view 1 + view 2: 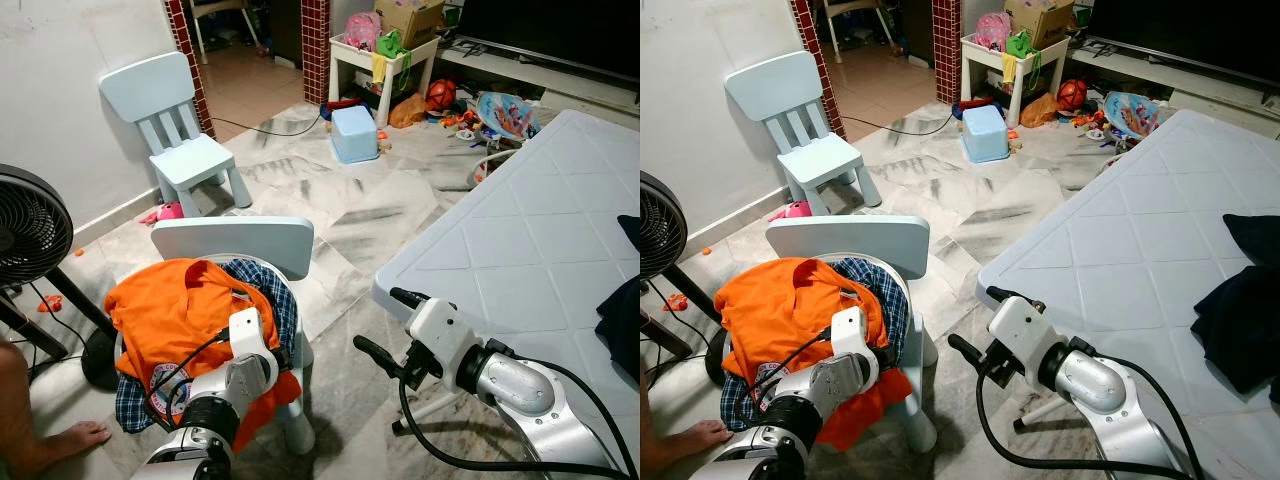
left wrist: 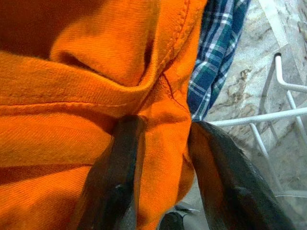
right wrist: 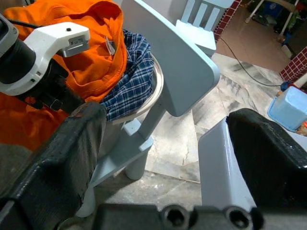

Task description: Hang hanger

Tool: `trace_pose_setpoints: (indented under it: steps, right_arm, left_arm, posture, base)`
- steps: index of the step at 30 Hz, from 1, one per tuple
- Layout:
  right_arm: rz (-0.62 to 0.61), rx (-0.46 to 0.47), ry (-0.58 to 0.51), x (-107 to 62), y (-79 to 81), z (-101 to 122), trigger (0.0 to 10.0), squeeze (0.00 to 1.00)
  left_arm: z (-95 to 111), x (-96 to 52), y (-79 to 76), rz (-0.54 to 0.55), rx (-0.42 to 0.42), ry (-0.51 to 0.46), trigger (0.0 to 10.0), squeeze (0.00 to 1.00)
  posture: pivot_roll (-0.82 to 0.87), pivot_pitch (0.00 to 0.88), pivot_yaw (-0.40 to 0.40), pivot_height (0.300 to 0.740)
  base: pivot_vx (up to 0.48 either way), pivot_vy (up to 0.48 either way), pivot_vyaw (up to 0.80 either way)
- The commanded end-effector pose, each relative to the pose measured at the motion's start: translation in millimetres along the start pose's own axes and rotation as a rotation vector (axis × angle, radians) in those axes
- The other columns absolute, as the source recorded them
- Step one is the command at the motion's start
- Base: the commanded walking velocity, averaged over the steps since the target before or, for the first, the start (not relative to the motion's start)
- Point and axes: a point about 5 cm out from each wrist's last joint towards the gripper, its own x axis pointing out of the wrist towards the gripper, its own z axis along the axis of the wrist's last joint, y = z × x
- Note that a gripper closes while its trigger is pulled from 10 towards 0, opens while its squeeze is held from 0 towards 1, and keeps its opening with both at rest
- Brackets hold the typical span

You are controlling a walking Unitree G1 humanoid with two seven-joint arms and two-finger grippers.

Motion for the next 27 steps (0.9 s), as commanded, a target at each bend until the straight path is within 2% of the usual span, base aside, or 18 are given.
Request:
trace_pose_setpoints:
  steps: [1,9,16,26,27]
  right_arm:
    - [-0.001,-0.010,0.001,0.3,-1.9,0,10.0,0.00]
    - [-0.002,-0.013,0.002,0.8,-1.9,0,10.0,0.00]
    - [-0.003,-0.017,0.000,2.0,-2.9,0,10.0,0.00]
    - [0.001,-0.024,-0.007,5.2,-6.2,1,10.0,0.00]
    - [0.003,-0.025,-0.007,5.4,-6.6,0,10.0,0.00]
  left_arm:
    - [-14,1.4,6.2,0.016,-0.019,0.059,0.0,0.00]
    - [-13,1.3,6.9,0.020,-0.019,0.054,0.0,0.00]
    - [1,-0.8,9.6,0.050,-0.013,-0.016,0.0,0.00]
    - [5,-2.8,19.0,0.111,-0.028,-0.062,0.0,0.00]
    - [9,-4.3,18.6,0.118,-0.015,-0.093,0.0,0.00]
  posture:
    - [-0.22,0.063,0.040,0.740]
    - [-0.22,0.062,0.040,0.740]
    - [-0.21,0.054,0.035,0.740]
    - [-0.21,0.039,0.031,0.740]
    - [-0.21,0.035,0.029,0.740]
  base:
    - [0.000,0.000,0.00]
    - [0.000,0.000,0.00]
    - [0.000,0.000,0.00]
    - [0.000,0.000,0.00]
    - [0.000,0.000,0.00]
